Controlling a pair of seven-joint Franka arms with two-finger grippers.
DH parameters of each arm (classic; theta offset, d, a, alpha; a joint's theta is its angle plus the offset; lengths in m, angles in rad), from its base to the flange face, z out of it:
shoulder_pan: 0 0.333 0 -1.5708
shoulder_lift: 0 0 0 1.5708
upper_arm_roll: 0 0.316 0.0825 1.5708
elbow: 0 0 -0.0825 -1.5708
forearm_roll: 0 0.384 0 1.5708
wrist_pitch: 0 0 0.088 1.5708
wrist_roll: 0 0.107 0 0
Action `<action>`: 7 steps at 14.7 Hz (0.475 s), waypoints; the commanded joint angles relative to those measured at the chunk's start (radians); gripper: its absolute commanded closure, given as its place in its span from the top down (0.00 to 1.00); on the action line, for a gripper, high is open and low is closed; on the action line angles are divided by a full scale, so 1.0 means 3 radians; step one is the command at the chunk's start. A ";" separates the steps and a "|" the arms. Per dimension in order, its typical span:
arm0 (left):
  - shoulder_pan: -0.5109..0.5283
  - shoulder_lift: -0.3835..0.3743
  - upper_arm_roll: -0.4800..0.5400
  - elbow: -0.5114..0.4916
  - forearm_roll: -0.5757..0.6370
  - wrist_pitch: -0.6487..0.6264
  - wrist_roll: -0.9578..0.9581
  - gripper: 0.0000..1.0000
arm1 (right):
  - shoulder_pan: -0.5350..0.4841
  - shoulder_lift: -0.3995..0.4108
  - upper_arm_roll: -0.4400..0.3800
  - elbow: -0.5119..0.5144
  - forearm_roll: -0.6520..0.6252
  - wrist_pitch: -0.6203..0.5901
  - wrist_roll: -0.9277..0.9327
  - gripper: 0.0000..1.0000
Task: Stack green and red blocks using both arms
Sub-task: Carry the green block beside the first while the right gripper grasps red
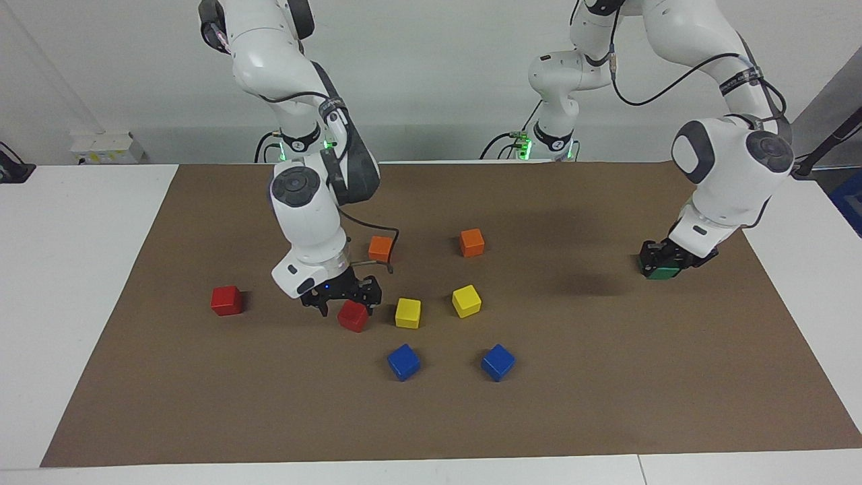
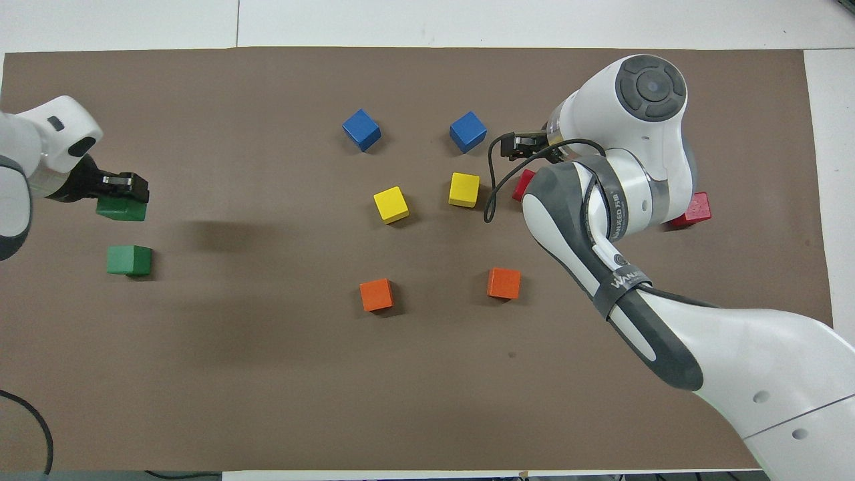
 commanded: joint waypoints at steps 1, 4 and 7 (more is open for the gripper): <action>0.0294 -0.0179 -0.0041 -0.0247 -0.0044 0.0099 0.0314 0.00 | -0.0035 0.0072 0.0008 0.0096 -0.0161 -0.0088 0.0250 1.00; 0.0428 -0.0296 -0.0041 -0.0624 -0.0055 0.0491 0.0366 0.00 | -0.0050 0.0108 0.0008 0.0066 -0.0198 -0.0180 0.0547 1.00; 0.0443 -0.0393 -0.0041 -0.0968 -0.0110 0.0820 0.0366 0.00 | -0.0025 0.0179 0.0008 0.0081 -0.0183 -0.0160 0.0945 1.00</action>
